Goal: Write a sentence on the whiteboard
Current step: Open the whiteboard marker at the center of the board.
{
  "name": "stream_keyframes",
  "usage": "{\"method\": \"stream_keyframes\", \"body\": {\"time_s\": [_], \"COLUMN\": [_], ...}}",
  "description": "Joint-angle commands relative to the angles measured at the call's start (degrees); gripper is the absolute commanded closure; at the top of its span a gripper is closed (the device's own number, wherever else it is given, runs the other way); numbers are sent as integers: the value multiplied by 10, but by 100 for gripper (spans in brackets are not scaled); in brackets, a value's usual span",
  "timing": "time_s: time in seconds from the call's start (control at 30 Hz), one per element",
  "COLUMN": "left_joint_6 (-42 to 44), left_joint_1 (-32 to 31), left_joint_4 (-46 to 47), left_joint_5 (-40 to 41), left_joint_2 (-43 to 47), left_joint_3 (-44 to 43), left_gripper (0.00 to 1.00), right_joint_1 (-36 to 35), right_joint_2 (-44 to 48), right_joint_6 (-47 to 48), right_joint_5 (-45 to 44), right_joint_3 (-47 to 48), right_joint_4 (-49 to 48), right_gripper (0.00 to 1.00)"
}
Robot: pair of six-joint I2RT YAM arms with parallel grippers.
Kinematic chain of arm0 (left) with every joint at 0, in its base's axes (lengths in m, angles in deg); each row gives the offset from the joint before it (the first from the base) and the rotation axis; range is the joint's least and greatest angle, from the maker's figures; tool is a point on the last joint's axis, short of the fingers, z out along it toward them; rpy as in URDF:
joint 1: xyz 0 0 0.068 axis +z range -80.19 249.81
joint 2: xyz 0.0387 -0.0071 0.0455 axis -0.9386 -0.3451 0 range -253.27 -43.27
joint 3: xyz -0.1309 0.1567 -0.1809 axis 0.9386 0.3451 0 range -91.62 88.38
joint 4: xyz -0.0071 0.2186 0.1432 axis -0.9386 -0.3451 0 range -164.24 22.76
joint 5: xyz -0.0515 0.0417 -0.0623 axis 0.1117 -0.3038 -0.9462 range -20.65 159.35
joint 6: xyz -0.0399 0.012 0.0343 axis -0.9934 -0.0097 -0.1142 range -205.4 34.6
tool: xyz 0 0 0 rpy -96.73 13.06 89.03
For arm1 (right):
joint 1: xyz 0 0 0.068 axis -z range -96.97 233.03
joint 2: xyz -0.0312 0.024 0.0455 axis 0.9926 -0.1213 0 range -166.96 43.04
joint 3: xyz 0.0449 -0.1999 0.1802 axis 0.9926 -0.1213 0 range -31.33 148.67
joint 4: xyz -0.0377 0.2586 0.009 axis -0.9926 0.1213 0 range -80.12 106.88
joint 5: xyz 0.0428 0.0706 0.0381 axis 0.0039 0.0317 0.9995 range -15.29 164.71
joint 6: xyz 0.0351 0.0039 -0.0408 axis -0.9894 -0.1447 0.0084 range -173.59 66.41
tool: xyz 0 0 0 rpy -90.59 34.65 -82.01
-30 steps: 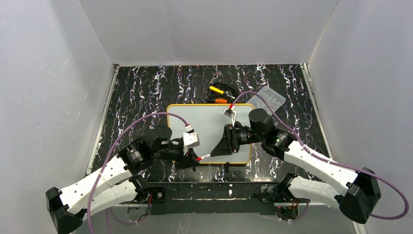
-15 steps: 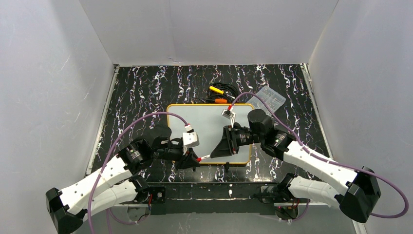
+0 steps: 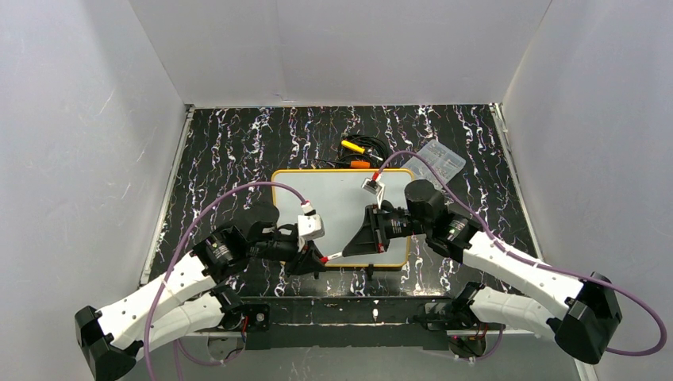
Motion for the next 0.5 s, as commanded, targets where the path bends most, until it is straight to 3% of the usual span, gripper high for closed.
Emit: {"method": "stream_keyframes", "body": {"time_s": [0.0, 0.37, 0.47], "left_joint_6": [8, 31, 24], "left_joint_1": [7, 30, 38], "left_joint_4": [-5, -30, -29], "left_joint_5": [30, 96, 135], "left_joint_2": [12, 58, 79], "left_joint_3": [-15, -8, -13], "left_gripper": [100, 100, 100], "right_joint_1": [-1, 114, 114], "right_joint_2": [41, 32, 23], "right_joint_6": [52, 292, 306], "right_joint_5": [-13, 80, 71], "right_joint_3": [45, 263, 308], "right_joint_4": [23, 385, 403], "right_gripper": [99, 99, 99]}}
